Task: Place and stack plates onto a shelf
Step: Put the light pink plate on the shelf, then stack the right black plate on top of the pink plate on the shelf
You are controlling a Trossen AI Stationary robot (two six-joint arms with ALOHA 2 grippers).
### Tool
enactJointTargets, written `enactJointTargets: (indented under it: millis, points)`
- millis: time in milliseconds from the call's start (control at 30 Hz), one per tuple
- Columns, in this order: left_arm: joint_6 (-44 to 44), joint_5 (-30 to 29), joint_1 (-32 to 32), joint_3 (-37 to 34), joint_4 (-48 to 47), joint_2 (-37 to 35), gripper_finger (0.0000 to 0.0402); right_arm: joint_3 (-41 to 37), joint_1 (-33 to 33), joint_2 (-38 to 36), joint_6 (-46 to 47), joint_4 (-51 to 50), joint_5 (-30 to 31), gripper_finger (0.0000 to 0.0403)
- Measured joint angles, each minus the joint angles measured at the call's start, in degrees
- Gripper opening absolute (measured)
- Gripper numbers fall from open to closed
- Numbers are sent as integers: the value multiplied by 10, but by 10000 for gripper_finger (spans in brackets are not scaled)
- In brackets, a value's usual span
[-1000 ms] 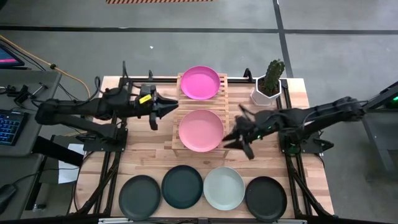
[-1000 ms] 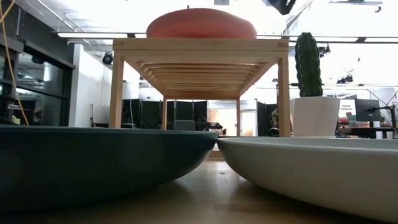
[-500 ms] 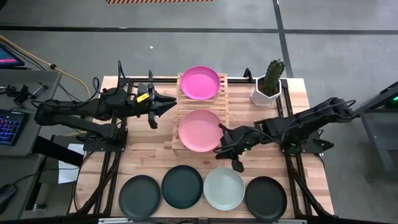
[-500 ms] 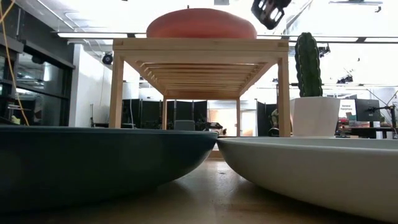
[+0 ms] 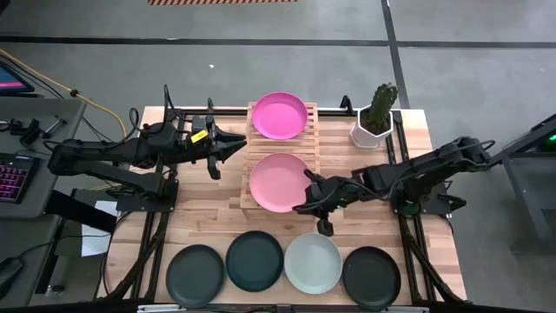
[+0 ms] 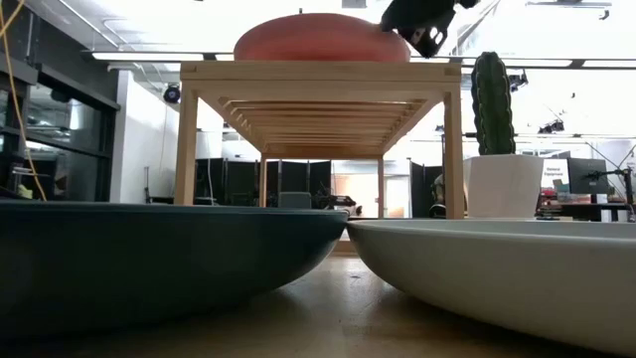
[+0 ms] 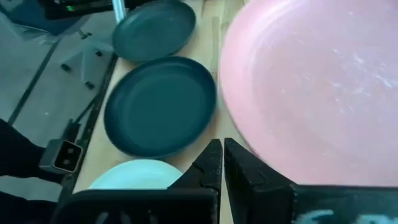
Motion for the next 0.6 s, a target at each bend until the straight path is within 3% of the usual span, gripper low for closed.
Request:
enactJointTargets:
  millis: [400, 600]
  points:
    - [0, -4, 0, 0, 0, 0, 74, 12, -27, -1, -5, -27, -5, 0]
    - [0, -6, 0, 0, 0, 0, 74, 44, -20, -30, -9, -117, -23, 0]
